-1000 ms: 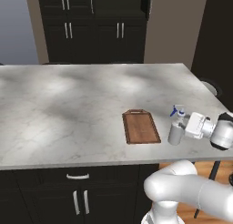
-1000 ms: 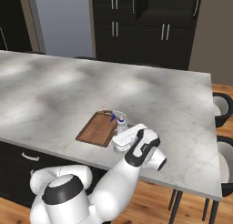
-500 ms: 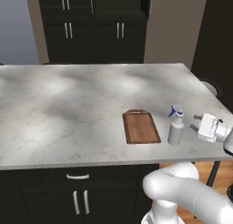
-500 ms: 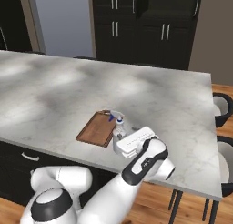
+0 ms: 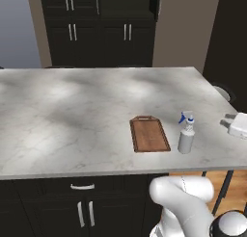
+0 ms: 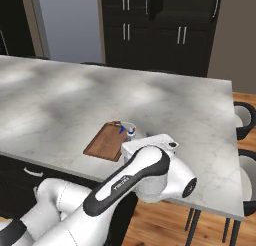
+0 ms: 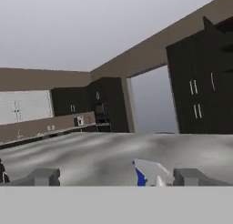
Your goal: Grab the spray bottle from the cabinet, then place it next to the cutting board for sanitizing. Then grab the dish brush from the countertop next to the sink and place it next to the cutting board.
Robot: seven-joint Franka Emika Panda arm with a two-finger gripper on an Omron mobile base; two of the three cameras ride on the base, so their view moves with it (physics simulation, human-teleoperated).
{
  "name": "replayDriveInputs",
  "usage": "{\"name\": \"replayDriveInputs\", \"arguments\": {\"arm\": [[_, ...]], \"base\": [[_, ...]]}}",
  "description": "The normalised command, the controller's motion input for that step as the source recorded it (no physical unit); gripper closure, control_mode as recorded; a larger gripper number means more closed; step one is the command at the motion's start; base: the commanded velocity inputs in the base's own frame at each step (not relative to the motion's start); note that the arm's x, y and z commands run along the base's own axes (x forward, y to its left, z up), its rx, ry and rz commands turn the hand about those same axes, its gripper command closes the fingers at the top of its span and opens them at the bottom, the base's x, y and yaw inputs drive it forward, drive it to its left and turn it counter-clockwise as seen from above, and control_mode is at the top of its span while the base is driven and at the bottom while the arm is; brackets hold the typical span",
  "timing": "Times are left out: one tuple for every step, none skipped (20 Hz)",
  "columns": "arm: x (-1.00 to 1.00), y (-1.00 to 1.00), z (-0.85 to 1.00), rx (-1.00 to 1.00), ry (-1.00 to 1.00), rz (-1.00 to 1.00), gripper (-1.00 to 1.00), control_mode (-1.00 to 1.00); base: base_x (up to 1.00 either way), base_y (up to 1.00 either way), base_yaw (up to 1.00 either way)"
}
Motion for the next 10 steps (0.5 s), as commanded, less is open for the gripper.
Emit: {"name": "replayDriveInputs", "arguments": {"arm": [[-0.71,0.0,1.0,0.0,0.51,-0.17,-1.0,-1.0],[-0.76,0.0,0.89,-0.01,0.48,-0.18,-1.0,-1.0],[-0.8,0.0,0.88,0.0,0.46,-0.19,-1.0,-1.0],[-0.72,0.0,0.86,-0.02,0.47,-0.21,-1.0,-1.0],[-0.61,0.0,0.81,-0.05,0.46,-0.25,-1.0,-1.0],[-0.58,0.0,0.77,-0.04,0.47,-0.28,-1.0,-1.0],[-0.48,0.0,0.75,-0.11,0.49,-0.27,-1.0,-1.0],[-0.52,0.0,0.68,-0.12,0.46,-0.25,-1.0,-1.0],[-0.55,0.0,0.66,-0.1,0.45,-0.24,-1.0,-1.0],[-0.6,0.21,0.54,-0.11,0.43,-0.21,-1.0,-1.0]], "base": [[0.0,0.0,0.0],[0.0,0.0,0.0],[0.0,0.0,0.0],[0.0,0.0,0.0],[0.0,0.0,0.0],[0.0,0.0,0.0],[0.0,0.0,0.0],[0.0,0.0,0.0],[0.0,0.0,0.0],[0.0,0.0,0.0]]}}
